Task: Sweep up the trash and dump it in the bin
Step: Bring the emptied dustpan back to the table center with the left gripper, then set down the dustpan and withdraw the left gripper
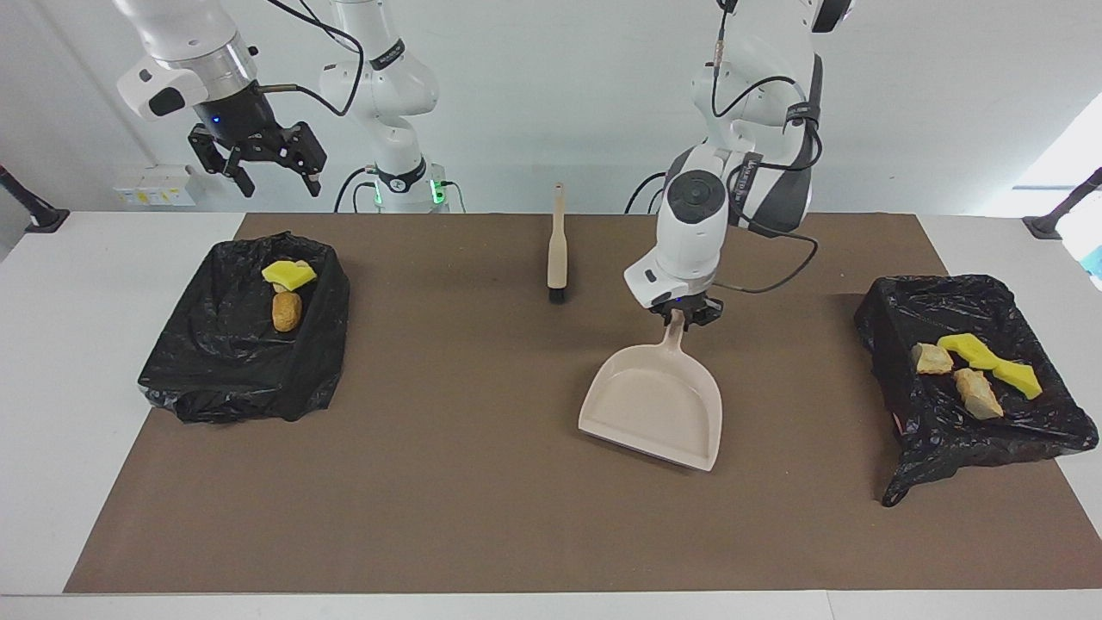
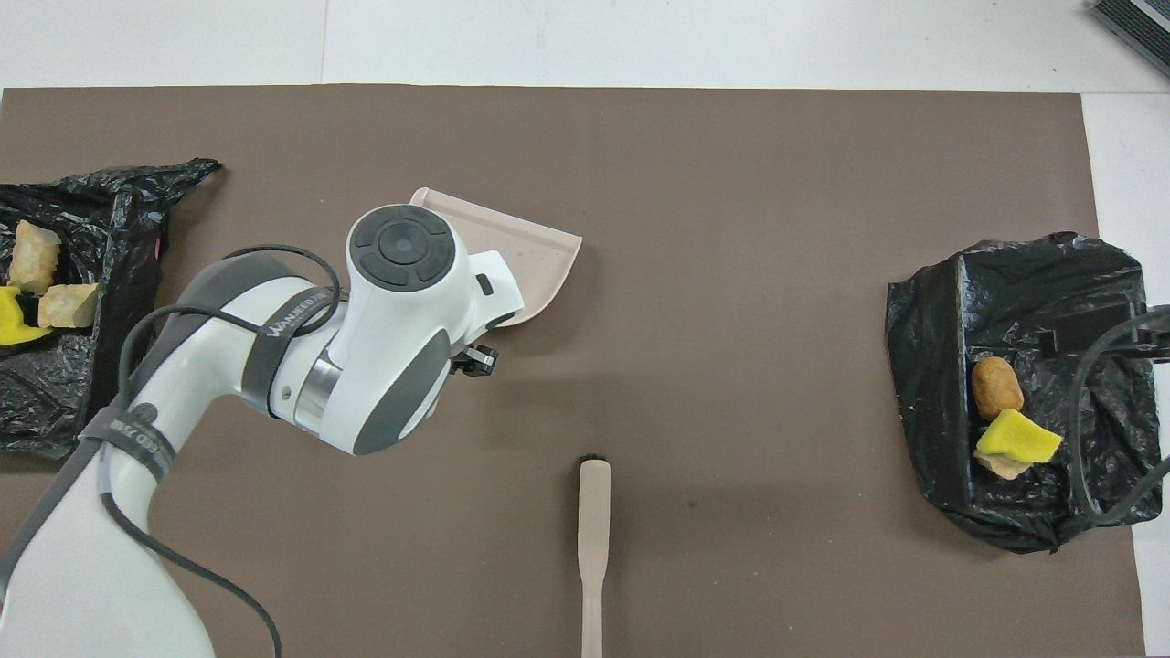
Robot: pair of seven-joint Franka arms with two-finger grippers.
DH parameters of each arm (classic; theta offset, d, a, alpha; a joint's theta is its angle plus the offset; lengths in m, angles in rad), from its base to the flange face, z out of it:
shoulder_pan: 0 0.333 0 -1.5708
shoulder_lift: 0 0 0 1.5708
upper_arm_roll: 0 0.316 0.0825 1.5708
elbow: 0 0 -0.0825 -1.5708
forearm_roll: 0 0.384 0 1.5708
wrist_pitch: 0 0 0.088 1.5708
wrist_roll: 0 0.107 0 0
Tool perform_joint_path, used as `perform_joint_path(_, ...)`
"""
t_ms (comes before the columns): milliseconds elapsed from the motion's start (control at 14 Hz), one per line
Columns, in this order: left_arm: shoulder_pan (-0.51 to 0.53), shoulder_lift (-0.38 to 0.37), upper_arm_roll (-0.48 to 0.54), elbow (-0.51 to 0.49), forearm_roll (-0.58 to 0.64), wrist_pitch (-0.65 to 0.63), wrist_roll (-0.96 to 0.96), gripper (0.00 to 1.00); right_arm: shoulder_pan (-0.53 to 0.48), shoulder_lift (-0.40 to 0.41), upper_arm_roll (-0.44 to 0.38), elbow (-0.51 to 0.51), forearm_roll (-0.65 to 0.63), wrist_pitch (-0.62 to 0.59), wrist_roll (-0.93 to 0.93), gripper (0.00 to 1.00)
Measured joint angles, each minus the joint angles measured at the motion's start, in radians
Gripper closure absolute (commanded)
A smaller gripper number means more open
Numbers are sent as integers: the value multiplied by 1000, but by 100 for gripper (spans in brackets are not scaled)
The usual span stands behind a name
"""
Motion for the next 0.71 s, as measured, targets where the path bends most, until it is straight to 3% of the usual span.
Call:
perform_joint_path(357,-95,94,2,118,-42,-6,-198,100,0,-2,1,-5,-30,0,-1,0)
perform_joint_path(571,-150,247,6,300,-42,-73,-298,100,0,-5,1,-29,-33,41,-1,0)
perform_joint_path(714,-158,298,6,365,-42,-89,-345,99,0,-6,3,-36,-33,43,-1,0)
